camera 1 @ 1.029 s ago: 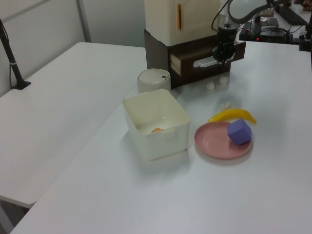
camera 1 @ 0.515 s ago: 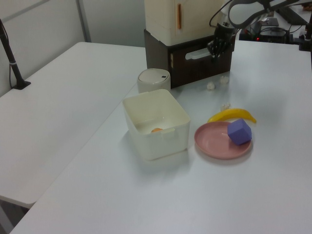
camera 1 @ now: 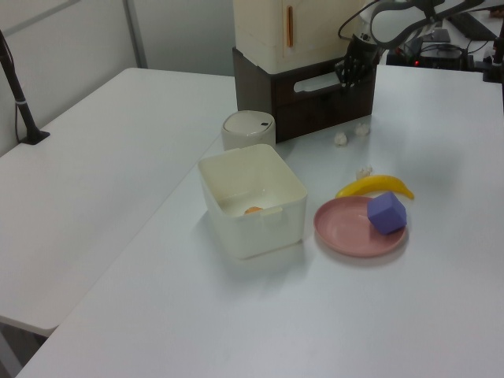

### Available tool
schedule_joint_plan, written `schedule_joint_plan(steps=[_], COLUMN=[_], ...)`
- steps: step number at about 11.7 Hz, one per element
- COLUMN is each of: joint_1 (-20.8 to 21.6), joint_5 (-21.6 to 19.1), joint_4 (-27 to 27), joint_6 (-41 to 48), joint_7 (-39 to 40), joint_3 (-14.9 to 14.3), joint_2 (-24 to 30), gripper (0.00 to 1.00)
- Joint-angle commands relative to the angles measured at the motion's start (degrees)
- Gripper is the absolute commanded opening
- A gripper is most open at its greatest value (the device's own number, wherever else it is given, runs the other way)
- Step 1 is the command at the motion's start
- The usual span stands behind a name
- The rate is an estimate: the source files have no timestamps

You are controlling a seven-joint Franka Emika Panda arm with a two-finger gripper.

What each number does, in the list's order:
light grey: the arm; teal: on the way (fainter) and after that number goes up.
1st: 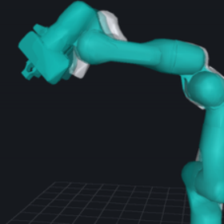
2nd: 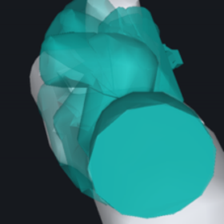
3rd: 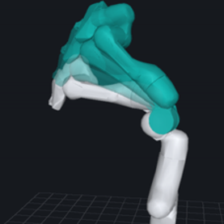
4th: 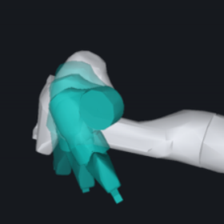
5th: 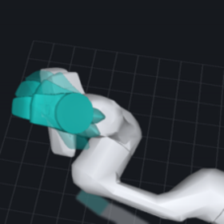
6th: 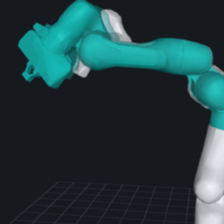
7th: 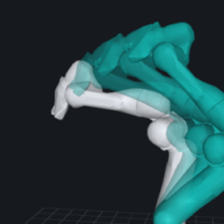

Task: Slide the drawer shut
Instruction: 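Push the drawer front inward with the gripper until it shuts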

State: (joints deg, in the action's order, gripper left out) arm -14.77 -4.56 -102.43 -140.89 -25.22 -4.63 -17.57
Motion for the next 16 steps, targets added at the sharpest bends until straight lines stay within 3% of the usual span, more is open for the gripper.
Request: schedule_joint_plan(steps=[1, 6, 9, 11, 13, 14, 15, 16], joint_1=[-0.7, 0.3, 0.5, 1.9, 4.6, 5.4, 5.9, 6.3], joint_5=[0.9, 0.3, -0.2, -1.1, -1.2, -1.4, -2.1, -2.6], joint_4=[0.0, 1.0, 3.9, 7.8, 8.2, 8.3, 8.6, 9.4], joint_6=[-3.6, 19.3, 33.4, 44.2, 50.6, 51.0, 50.2, 49.9], joint_7=[0.8, 2.4, 2.7, 3.7, 6.9, 8.4, 9.4, 9.6], joint_3=[-1.1, -0.2, 1.8, 1.8, 1.7, 1.7, 1.7, 1.6], joint_2=[0.8, 9.6, 15.2, 16.7, 18.1, 18.3, 18.3, 18.1], gripper=[0.00, 0.00, 0.00, 0.00, 0.00, 0.27, 0.99, 1.00])
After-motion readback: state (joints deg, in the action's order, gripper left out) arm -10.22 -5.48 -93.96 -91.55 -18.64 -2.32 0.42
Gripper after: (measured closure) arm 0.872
